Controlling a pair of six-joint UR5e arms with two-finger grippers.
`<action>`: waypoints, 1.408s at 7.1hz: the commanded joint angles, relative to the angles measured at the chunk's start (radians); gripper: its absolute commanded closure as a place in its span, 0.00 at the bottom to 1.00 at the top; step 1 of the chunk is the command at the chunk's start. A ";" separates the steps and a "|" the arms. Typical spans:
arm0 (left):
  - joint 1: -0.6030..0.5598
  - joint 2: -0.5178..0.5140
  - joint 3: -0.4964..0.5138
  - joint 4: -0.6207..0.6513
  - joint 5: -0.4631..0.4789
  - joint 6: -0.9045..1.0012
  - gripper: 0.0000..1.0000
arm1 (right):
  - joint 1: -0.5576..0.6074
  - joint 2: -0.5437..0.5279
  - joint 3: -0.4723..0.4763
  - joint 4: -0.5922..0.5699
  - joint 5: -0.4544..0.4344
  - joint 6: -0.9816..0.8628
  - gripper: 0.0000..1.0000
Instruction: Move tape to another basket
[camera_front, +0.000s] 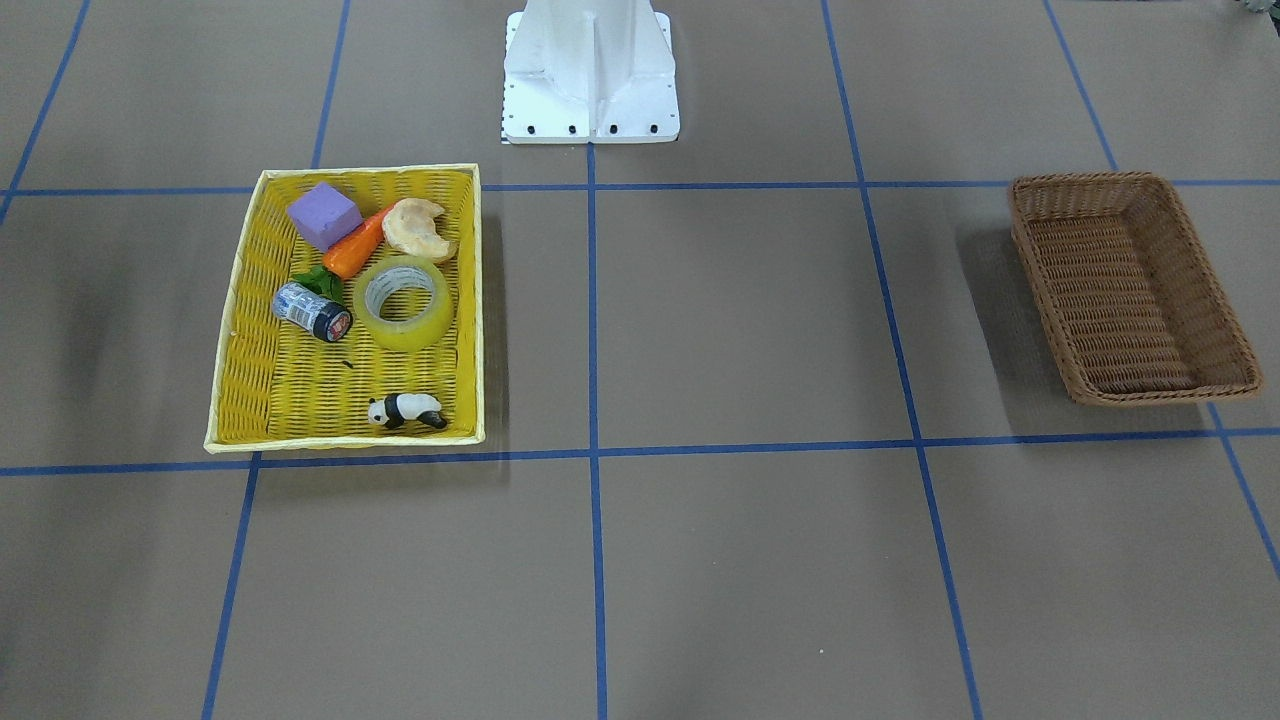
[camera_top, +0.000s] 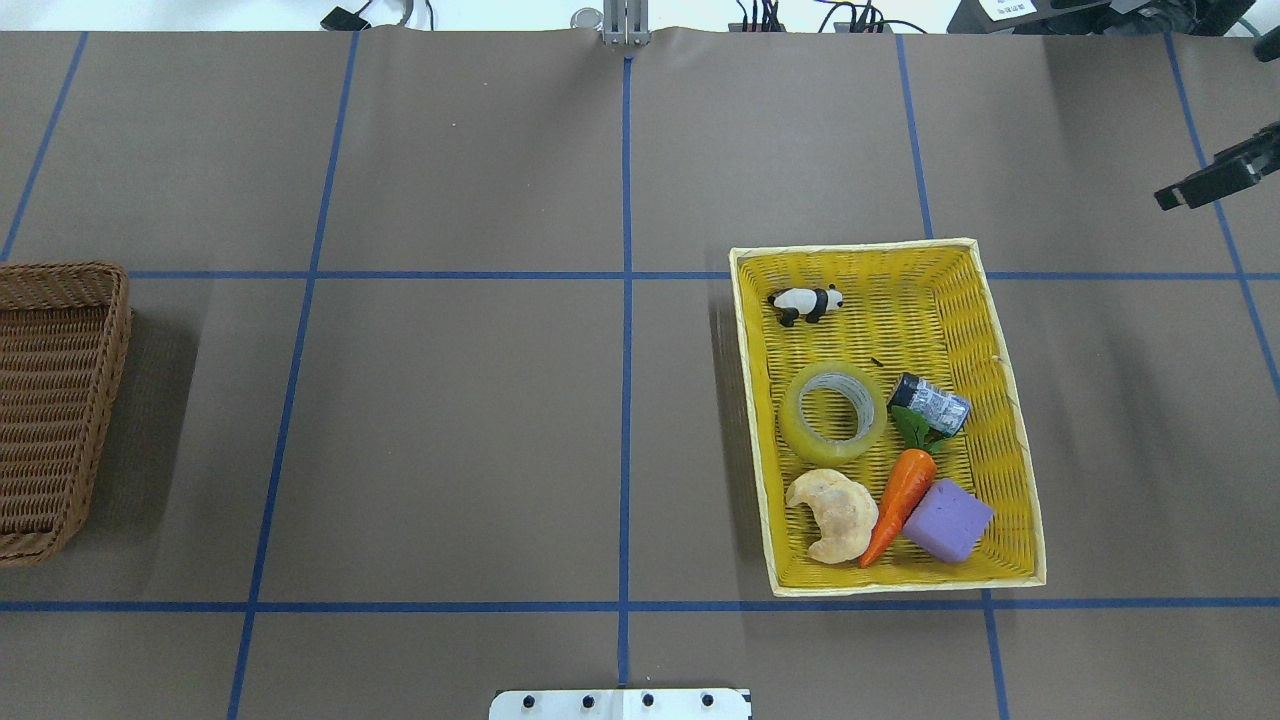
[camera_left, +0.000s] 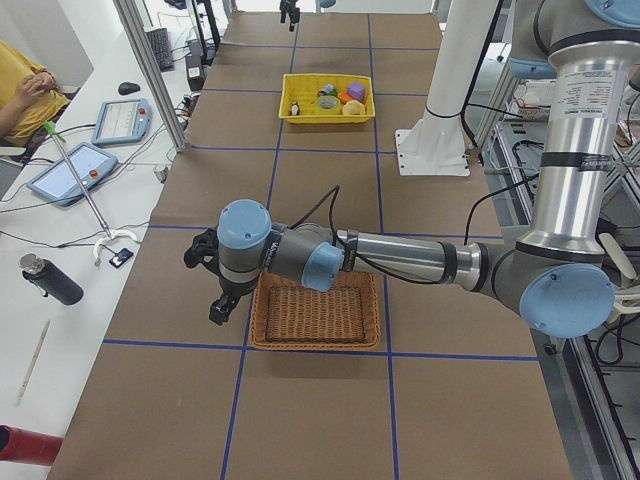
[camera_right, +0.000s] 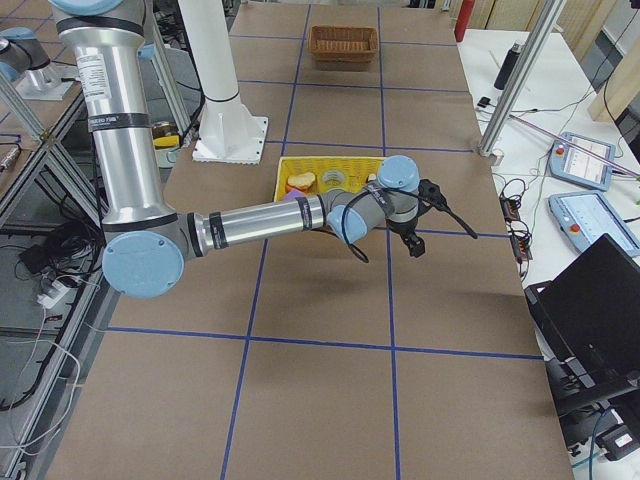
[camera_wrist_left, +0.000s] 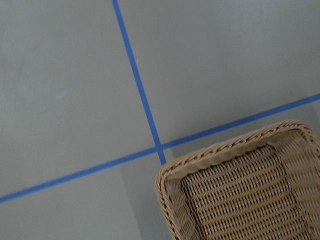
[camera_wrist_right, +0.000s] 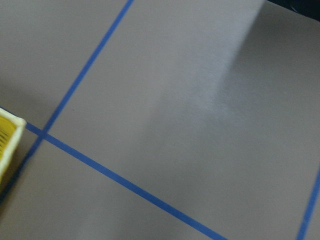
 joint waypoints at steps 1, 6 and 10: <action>0.000 -0.001 0.017 -0.029 -0.003 0.001 0.01 | -0.177 0.036 0.097 0.025 -0.043 0.235 0.00; 0.000 -0.001 0.020 -0.046 -0.002 -0.001 0.01 | -0.576 0.036 0.187 0.012 -0.420 0.467 0.06; 0.000 -0.001 0.021 -0.052 -0.002 -0.001 0.01 | -0.651 0.038 0.181 -0.047 -0.423 0.467 0.35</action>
